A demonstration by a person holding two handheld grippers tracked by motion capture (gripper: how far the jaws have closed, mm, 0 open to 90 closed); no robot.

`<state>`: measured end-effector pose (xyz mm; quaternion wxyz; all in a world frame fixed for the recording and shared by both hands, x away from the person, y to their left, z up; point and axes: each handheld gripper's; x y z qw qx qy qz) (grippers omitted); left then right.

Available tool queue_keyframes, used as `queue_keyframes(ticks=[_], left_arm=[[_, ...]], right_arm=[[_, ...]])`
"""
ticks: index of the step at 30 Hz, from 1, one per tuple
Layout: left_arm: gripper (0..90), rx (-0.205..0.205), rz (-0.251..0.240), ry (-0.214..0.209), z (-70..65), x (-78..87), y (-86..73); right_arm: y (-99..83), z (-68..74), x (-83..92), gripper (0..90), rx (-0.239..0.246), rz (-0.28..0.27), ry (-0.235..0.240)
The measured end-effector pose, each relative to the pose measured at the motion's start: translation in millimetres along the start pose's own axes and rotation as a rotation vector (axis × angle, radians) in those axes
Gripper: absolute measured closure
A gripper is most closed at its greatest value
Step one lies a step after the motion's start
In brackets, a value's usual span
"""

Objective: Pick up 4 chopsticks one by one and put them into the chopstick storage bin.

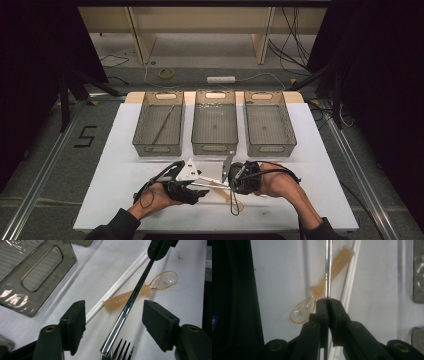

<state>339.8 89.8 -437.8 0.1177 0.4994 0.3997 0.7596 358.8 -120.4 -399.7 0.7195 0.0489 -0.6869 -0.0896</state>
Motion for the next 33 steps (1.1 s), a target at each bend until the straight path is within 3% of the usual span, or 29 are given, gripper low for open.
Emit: queue_keyframes(ticks=[8, 11, 27, 33], left_arm=[[49.3, -0.06, 0.003, -0.024, -7.0, -0.2, 0.9], [53.9, -0.07, 0.01, -0.04, -8.2, -0.8, 1.0], [73.2, -0.125, 0.017, -0.103, -12.8, -0.7, 1.0], [78.2, -0.166, 0.013, -0.138, -14.3, -0.5, 0.7]], right_arm=[[2.2, 3.0, -0.8, 86.9, 0.024, -0.002, 0.008], [3.1, 4.5, -1.8, 86.9, 0.05, -0.009, 0.007], [5.3, 8.7, -1.3, 86.8, 0.067, 0.009, 0.024], [3.2, 10.6, -0.4, 86.7, 0.108, 0.007, 0.021]])
Point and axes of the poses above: each handheld gripper's, and its own axes: x roughly backward along the jaws, y roughly out of its top, z roughly to its left, and after that the axes turned 8 degrees about y, right-handed
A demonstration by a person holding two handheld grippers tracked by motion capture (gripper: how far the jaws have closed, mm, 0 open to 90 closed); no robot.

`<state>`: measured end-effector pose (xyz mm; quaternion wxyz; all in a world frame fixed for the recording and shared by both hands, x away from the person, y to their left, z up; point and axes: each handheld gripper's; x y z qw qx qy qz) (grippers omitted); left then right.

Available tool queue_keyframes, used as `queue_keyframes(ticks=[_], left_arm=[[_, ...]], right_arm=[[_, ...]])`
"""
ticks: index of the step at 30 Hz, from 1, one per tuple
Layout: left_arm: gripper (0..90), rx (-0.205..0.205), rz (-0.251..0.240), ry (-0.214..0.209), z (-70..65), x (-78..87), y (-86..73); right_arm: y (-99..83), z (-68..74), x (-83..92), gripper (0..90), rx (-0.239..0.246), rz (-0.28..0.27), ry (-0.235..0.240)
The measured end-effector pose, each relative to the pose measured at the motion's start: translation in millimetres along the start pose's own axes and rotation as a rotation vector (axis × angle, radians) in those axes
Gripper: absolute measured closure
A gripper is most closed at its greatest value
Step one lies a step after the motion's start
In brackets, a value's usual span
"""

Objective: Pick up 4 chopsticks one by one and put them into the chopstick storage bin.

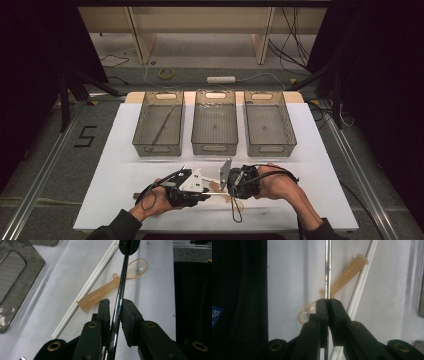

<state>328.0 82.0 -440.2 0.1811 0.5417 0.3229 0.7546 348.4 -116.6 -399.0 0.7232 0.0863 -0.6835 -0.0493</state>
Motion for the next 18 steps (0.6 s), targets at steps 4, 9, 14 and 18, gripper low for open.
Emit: queue_keyframes(ticks=[4, 9, 14, 18], left_arm=[[82.5, -0.007, -0.001, -0.044, -2.2, -0.3, 0.4], [83.4, 0.007, -0.019, -0.024, -0.9, 2.8, 1.1], [83.5, 0.052, -0.028, 0.018, 6.3, 7.9, -1.5], [83.5, 0.06, -0.012, 0.041, 7.9, 9.8, -2.0]], right_arm=[[-2.4, 1.3, -0.1, 85.3, 0.013, -0.01, -0.003], [-9.0, -4.6, 4.4, 81.9, 0.006, -0.053, 0.001], [-14.8, -5.7, 17.0, 59.2, -0.028, -0.155, -0.046], [-17.1, -8.1, 24.3, 48.4, -0.13, -0.236, -0.107]])
Point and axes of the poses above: each handheld gripper's, and its own axes: x roughly backward along the jaws, y roughly out of its top, z roughly to its left, and after that the axes turned 8 degrees about y, right-handed
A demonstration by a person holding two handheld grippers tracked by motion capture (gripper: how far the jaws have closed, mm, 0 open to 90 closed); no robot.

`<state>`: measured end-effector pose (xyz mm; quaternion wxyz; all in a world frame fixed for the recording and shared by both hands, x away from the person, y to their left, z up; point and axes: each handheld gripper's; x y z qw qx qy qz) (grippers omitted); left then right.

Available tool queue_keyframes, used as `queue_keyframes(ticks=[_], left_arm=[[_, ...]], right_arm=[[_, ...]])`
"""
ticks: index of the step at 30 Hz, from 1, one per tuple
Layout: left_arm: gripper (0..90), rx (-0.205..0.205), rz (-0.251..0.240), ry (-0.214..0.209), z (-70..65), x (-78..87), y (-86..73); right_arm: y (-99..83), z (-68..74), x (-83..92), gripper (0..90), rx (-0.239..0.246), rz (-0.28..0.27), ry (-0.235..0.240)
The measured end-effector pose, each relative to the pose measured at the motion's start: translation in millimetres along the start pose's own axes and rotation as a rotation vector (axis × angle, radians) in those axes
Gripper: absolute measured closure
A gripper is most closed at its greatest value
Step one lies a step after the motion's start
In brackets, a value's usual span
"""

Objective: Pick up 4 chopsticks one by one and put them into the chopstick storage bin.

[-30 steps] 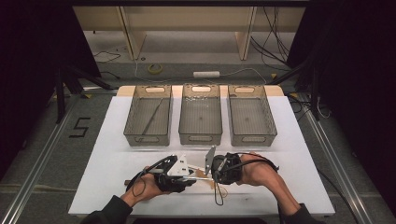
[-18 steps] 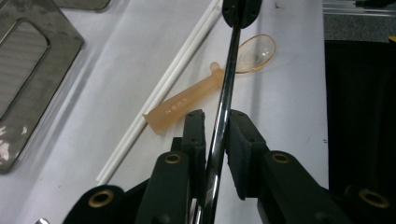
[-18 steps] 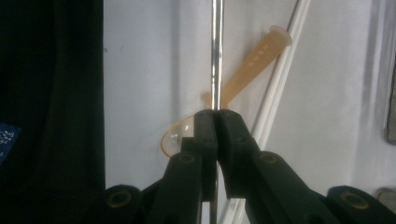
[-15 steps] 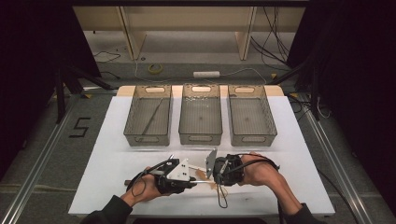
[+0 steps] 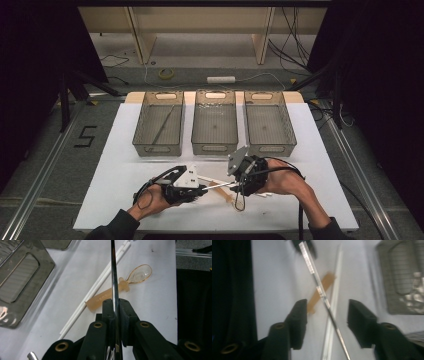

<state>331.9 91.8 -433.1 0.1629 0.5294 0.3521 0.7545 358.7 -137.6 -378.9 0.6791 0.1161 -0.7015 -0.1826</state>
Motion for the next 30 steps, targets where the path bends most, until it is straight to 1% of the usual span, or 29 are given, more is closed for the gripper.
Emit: queue_keyframes(ticks=[3, 4, 7, 8, 10, 11, 13, 14, 15, 16, 18, 21, 23, 24, 25, 28, 30], left_arm=[[83.5, 0.022, 0.007, 0.016, 1.5, -0.1, -0.4], [83.5, 0.028, 0.007, 0.022, 2.4, 0.1, -0.5], [83.5, 0.07, 0.011, 0.054, 5.8, 1.6, -1.2], [83.5, 0.078, 0.011, 0.058, 7.1, 2.3, -1.4], [83.5, 0.102, 0.008, 0.07, 9.4, 4.1, -2.1], [83.5, 0.114, 0.007, 0.082, 10.2, 4.9, -2.4], [83.5, 0.139, 0.003, 0.104, 12.4, 7.2, -3.5], [83.5, 0.144, 0.001, 0.108, 13.5, 8.0, -3.8], [83.5, 0.152, 0.001, 0.116, 14.2, 9.0, -4.1], [83.5, 0.158, 0.003, 0.125, 15.1, 9.9, -4.4], [83.5, 0.177, -0.002, 0.14, 16.6, 11.5, -5.0], [83.5, 0.195, -0.012, 0.162, 20.8, 15.5, -5.8], [83.5, 0.218, -0.023, 0.181, 23.9, 18.8, -5.4], [83.5, 0.225, -0.03, 0.19, 25.9, 20.6, -5.4], [83.5, 0.238, -0.039, 0.202, 27.8, 22.6, -5.7], [83.5, 0.258, -0.049, 0.226, 32.9, 26.5, -6.2], [83.5, 0.279, -0.055, 0.243, 36.6, 28.3, -6.9]], right_arm=[[-1.2, -4.5, 7.4, 41.8, -0.06, -0.082, -0.041], [-1.8, -5.4, 10.0, 40.5, -0.08, -0.108, -0.054], [-5.3, -7.0, 16.7, 37.9, -0.128, -0.181, -0.089], [-7.6, -7.8, 18.4, 37.7, -0.149, -0.216, -0.107], [-11.5, -8.8, 18.9, 37.1, -0.179, -0.271, -0.117], [-13.8, -9.3, 19.1, 36.7, -0.189, -0.292, -0.119], [-17.8, -8.7, 19.7, 36.1, -0.215, -0.326, -0.141], [-20.5, -8.4, 20.3, 36.1, -0.225, -0.354, -0.153], [-22.2, -7.8, 20.7, 36.2, -0.235, -0.368, -0.162], [-24.3, -7.6, 21.2, 36.0, -0.254, -0.387, -0.169], [-30.1, -7.7, 22.5, 35.5, -0.278, -0.422, -0.168], [-37.7, -6.0, 22.2, 34.8, -0.305, -0.455, -0.178], [-43.8, -4.1, 20.5, 34.8, -0.327, -0.473, -0.185], [-46.9, -3.8, 19.2, 34.2, -0.339, -0.474, -0.184], [-50.1, -4.0, 17.6, 34.0, -0.346, -0.471, -0.172], [-59.2, -4.7, 12.3, 32.1, -0.378, -0.463, -0.172], [-64.8, -4.9, 8.4, 31.7, -0.394, -0.463, -0.18]])
Point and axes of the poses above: each handheld gripper's, and its own axes: x roughly backward along the jaws, y roughly out of its top, z roughly to its left, and after that the axes turned 8 degrees about y, right-handed
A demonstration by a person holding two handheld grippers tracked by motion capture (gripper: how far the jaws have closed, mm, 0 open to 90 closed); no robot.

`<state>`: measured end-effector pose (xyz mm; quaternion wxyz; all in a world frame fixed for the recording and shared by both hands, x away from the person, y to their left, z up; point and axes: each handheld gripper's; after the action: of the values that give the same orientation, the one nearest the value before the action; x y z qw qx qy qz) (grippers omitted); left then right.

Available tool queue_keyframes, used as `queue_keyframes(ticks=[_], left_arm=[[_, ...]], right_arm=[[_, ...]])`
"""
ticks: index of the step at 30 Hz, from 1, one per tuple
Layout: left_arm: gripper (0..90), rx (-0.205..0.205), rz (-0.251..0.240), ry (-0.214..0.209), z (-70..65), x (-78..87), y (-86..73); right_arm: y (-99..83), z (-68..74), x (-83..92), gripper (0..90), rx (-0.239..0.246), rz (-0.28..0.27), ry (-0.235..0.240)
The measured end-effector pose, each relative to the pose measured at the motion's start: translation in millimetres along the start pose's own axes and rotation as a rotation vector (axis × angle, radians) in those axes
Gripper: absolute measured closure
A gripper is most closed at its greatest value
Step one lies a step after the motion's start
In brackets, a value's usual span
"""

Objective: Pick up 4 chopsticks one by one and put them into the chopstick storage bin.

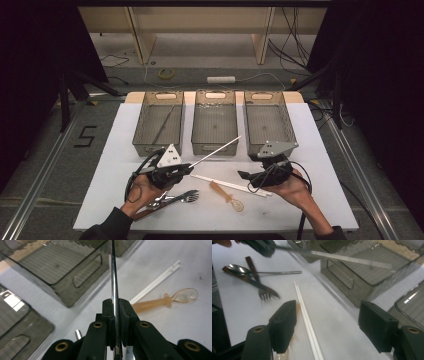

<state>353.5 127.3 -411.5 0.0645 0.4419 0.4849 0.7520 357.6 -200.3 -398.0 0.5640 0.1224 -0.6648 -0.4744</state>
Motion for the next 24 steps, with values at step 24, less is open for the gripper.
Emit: queue_keyframes(ticks=[24], left_arm=[[83.5, 0.221, -0.031, 0.215, 82.1, -0.7, 0.4]], right_arm=[[-26.2, 0.7, -3.9, 30.4, -0.052, 0.012, 0.002]])
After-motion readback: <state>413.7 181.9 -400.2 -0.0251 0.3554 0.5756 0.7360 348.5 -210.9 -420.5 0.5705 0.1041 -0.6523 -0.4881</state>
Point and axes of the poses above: each handheld gripper's, and its own axes: x roughly backward along the jaws, y roughly out of its top, z roughly to its left, and after that the axes turned 8 degrees about y, right-handed
